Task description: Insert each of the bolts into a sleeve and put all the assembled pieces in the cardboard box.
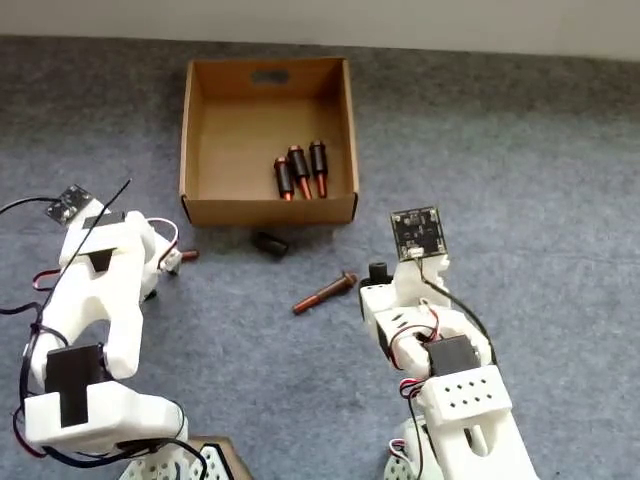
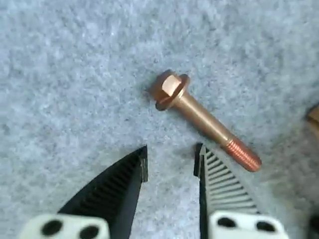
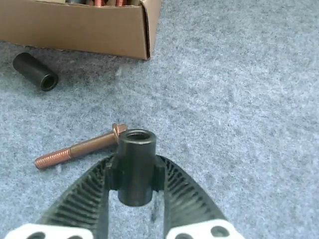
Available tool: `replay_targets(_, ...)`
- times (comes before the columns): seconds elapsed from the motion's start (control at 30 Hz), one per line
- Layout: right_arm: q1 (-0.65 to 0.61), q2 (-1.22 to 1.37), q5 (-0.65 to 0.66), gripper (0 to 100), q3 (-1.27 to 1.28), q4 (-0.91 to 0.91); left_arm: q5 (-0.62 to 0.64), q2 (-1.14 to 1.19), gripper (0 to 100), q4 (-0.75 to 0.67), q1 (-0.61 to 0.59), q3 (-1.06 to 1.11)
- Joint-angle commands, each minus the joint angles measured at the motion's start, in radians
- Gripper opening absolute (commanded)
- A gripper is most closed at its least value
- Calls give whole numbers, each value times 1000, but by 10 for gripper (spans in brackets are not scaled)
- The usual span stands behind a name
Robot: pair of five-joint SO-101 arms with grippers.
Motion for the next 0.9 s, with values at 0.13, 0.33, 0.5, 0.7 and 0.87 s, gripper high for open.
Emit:
replay_targets(0.13,12,-19,15,6,-7,-10,8,-44,277,72,5,-113)
replay_targets(0.33,12,-19,15,6,-8,-10,9,-36,277,100,1,-171)
replay_targets(0.5,12,-19,15,6,-8,-10,158,-33,277,44,-1,-140)
replay_targets(0.7,12,-19,15,6,-7,-10,244,-31,277,2,19,-99)
replay_targets(0.87,12,-19,15,6,-7,-10,287,81,280,-32,21,-128)
